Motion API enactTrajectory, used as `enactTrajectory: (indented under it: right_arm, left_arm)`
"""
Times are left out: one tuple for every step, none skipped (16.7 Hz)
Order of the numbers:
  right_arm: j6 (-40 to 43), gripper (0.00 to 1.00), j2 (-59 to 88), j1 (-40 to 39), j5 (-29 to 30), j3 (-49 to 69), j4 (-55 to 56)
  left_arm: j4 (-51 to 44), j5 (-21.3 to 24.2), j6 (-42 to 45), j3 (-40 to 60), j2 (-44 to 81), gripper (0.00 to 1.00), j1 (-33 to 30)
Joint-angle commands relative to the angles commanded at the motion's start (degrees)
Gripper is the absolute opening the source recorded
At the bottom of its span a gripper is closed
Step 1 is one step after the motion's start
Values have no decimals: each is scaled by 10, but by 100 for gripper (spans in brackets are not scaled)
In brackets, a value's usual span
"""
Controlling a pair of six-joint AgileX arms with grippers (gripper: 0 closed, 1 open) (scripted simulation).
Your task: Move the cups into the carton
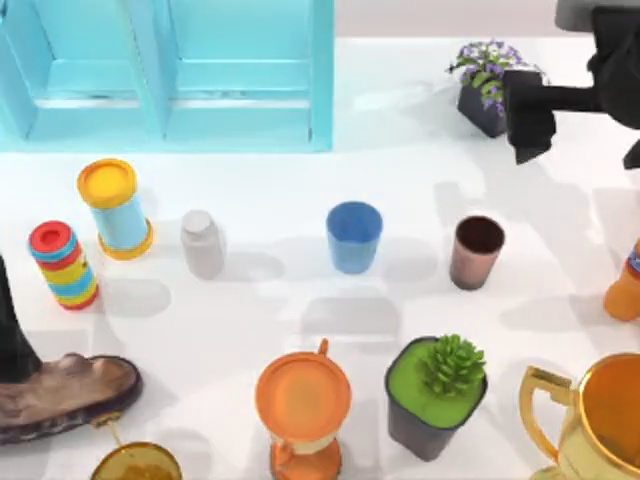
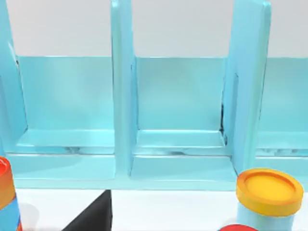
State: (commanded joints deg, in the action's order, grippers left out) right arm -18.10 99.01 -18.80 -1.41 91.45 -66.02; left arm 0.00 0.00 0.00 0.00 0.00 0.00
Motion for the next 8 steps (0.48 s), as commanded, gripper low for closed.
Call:
enactTrajectory:
  right_arm:
    - [-9, 100, 44, -6, 3, 39, -31]
    - [-17, 100, 85, -12, 6, 75, -60]
    - [-24, 100, 122, -17, 9, 110, -85]
    - [-31, 100, 154, -21, 11, 140, -106]
    - [-37, 100, 179, -25, 13, 166, -124]
    - [-42, 100, 199, -28, 14, 186, -137]
    - [-46, 100, 212, -29, 15, 200, -146]
    - [-48, 100, 220, -31, 15, 208, -152]
  left_arm:
    - [0, 0, 0, 0, 0, 100, 0]
    - [0, 0, 0, 0, 0, 100, 0]
    - [0, 0, 0, 0, 0, 100, 0]
    - [0, 0, 0, 0, 0, 100, 0]
    - [0, 0, 0, 0, 0, 100, 0]
    - [0, 0, 0, 0, 0, 100, 0]
    - [0, 0, 0, 0, 0, 100, 0]
    - [0, 0, 0, 0, 0, 100, 0]
